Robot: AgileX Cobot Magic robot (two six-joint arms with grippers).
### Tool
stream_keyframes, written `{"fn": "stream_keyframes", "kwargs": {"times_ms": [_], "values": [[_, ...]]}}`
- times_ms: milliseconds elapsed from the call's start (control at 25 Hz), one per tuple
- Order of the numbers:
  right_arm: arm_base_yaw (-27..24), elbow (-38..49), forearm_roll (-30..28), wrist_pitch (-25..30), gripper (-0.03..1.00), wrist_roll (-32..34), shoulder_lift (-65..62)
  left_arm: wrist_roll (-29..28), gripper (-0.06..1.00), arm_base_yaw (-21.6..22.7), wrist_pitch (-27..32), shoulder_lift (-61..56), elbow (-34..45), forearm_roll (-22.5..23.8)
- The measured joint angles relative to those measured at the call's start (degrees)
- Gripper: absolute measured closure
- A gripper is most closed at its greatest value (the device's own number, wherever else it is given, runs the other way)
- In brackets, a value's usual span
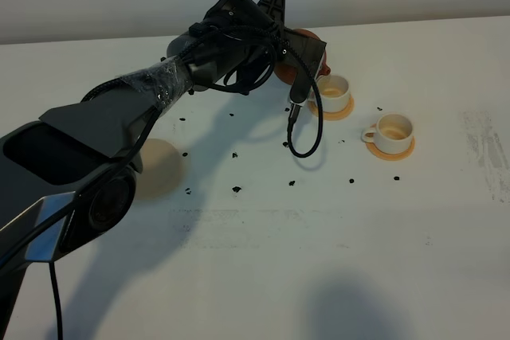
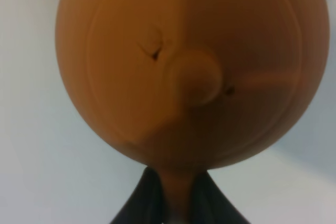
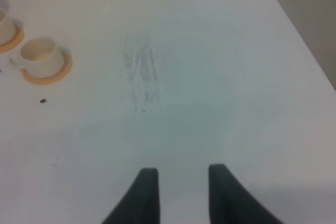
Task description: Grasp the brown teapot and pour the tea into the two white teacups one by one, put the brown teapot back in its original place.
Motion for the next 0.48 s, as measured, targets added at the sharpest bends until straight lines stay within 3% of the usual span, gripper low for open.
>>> {"fn": "stream_keyframes", "kwargs": {"times_ms": [480], "values": [[0.0,0.0,0.0,0.0,0.74,0.0,0.0,0.7,0.85,0.0,-3.2,0.0,0.0,2.9]]}}
